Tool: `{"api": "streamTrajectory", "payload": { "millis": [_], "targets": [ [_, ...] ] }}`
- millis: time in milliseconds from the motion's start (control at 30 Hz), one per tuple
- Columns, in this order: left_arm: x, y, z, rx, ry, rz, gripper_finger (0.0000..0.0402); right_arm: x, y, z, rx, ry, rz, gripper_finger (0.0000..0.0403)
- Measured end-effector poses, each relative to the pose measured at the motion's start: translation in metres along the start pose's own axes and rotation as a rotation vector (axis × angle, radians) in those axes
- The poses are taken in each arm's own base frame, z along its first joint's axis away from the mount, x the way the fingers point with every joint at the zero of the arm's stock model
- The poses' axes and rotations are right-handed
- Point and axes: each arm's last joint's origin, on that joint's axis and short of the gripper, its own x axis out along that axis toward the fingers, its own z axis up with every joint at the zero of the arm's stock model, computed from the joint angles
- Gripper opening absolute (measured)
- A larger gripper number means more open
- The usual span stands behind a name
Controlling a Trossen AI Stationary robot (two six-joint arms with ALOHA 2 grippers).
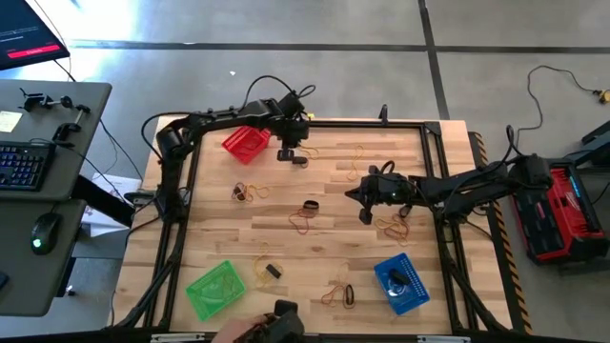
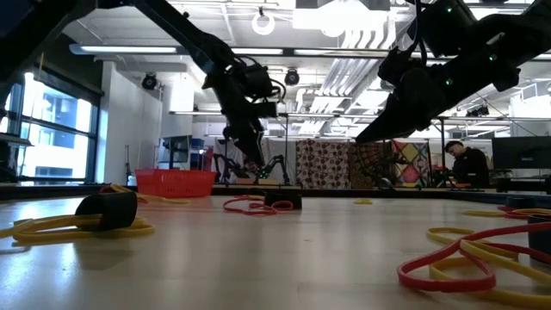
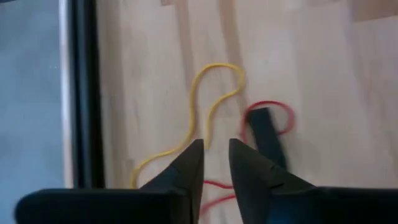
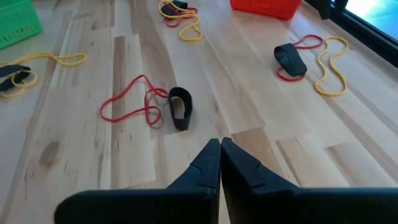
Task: Sort rubber bands into baskets
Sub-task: Put the yellow rubber band into the green basket
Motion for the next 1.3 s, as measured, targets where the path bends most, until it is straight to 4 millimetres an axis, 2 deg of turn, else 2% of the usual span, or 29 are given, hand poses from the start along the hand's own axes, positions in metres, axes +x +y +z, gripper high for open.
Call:
{"api": "streamTrajectory", "payload": {
  "millis": [133, 367, 867, 1133, 1300],
  "targets": [
    [0.009, 0.011, -0.001, 0.003, 0.007, -0.002, 0.0089, 0.0, 0.0, 0.0, 0.002, -0.005, 0.001, 0.0],
    [0.031, 0.018, 0.0, 0.008, 0.058, -0.111, 0.0093, 0.0, 0.0, 0.001, 0.003, -0.006, 0.001, 0.0],
    [0.067, 0.021, -0.008, 0.031, 0.171, -0.117, 0.0093, 0.0, 0.0, 0.001, 0.001, -0.006, 0.002, 0.0],
    [0.068, 0.023, -0.01, 0.026, 0.163, -0.124, 0.0091, 0.0, 0.0, 0.001, 0.002, -0.005, 0.002, 0.0],
    [0.068, 0.023, -0.01, 0.023, 0.157, -0.14, 0.0066, 0.0, 0.0, 0.001, 0.003, -0.005, 0.002, 0.0]
  ]
}}
